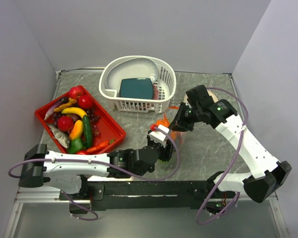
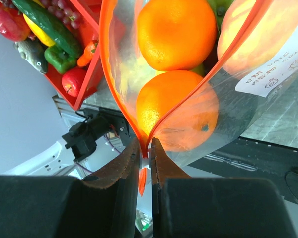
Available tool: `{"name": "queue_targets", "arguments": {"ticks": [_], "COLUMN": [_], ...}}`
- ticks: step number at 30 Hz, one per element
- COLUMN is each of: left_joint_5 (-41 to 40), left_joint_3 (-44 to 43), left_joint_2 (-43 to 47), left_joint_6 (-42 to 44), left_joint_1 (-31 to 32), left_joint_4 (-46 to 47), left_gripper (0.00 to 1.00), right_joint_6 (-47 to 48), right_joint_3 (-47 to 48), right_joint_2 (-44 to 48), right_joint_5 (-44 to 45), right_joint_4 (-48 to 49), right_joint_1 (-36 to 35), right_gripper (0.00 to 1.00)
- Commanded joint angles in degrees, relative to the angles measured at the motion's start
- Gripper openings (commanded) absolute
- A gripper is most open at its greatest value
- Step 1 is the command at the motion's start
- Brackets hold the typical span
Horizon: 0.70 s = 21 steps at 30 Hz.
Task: Place the food in the zip-top bag and seal the zipper
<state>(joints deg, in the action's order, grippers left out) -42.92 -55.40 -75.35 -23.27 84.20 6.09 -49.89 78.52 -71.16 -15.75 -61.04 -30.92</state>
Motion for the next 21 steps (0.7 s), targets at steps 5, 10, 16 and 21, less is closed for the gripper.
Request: {"name": "queue_targets", "arguments": {"ticks": [5,10,16,21], "left_joint_5": [-12.27,-12.72,-11.84,-7.98], "left_joint_3": [-8.76,-9.47,-10.17,-9.13], "left_joint_2": [-5.15,-5.51,-6.56,-6.04], "left_joint_6": [-2.4,-1.7,-0.47,0.24], "left_joint_1": [0.26,0.17,0.26,0.26], "left_joint_4": [-8.54,-8.55,-8.28,-7.85], "left_gripper": [0.44,0.37,0.02,0.01], "right_joint_6": [-0.03,0.14,-0.03,0.05], "right_joint_3": [0.05,0.05,-0.39,-0.3], "right_joint_2": [2.16,2.34,2.42,2.25], "right_joint_5": [0.19,0.02,-0.34,0.97], "right_joint_4": [1.97,1.88,2.32,3.03], "right_joint_1": [0.33,0.24,0.24,0.33], "right_gripper": [0.0,0.0,0.0,0.0]}}
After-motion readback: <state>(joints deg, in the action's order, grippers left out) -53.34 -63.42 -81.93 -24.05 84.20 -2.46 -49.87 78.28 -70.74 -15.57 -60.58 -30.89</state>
